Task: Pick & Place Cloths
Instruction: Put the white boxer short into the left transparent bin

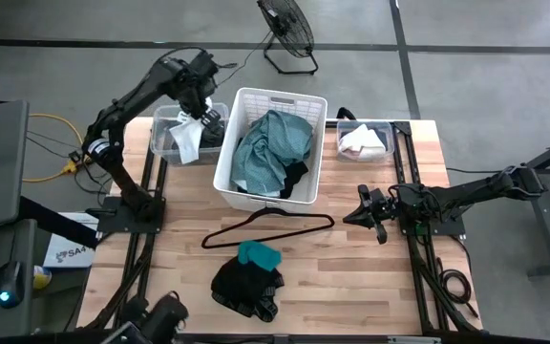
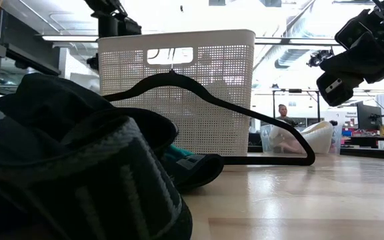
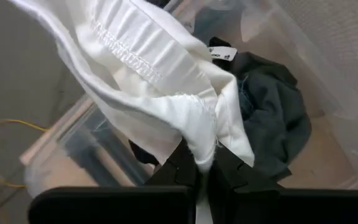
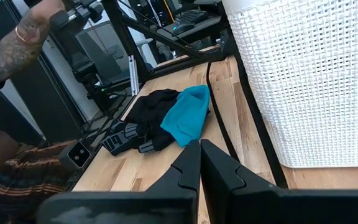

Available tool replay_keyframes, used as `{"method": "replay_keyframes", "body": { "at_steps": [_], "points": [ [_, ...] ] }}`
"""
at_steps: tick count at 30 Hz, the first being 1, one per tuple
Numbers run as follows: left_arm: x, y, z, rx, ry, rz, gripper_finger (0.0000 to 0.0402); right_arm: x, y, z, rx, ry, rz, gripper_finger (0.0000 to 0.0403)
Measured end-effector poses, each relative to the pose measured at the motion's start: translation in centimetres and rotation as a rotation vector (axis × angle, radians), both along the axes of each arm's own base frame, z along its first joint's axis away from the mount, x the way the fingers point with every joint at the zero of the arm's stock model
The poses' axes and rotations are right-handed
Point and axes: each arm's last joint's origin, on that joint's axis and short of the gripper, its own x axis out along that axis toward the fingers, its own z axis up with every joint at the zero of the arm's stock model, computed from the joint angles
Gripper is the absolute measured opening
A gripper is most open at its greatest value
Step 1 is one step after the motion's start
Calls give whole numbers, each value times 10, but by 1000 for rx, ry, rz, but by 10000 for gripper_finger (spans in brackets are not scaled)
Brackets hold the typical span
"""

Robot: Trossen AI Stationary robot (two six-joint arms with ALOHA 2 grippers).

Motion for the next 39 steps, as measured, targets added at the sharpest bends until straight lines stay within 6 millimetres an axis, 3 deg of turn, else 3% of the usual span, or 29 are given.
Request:
{"method": "replay_keyframes", "body": {
  "at_steps": [9, 16, 39],
  "points": [
    [-22, 13, -1, -109, -130, 40, 5, 0, 0, 0, 0, 0, 0, 3],
    [-20, 15, -3, -116, -130, 36, 5, 0, 0, 0, 0, 0, 0, 3],
    [2, 47, -60, -290, -68, 43, 4, 0, 0, 0, 0, 0, 0, 3]
  ]
}}
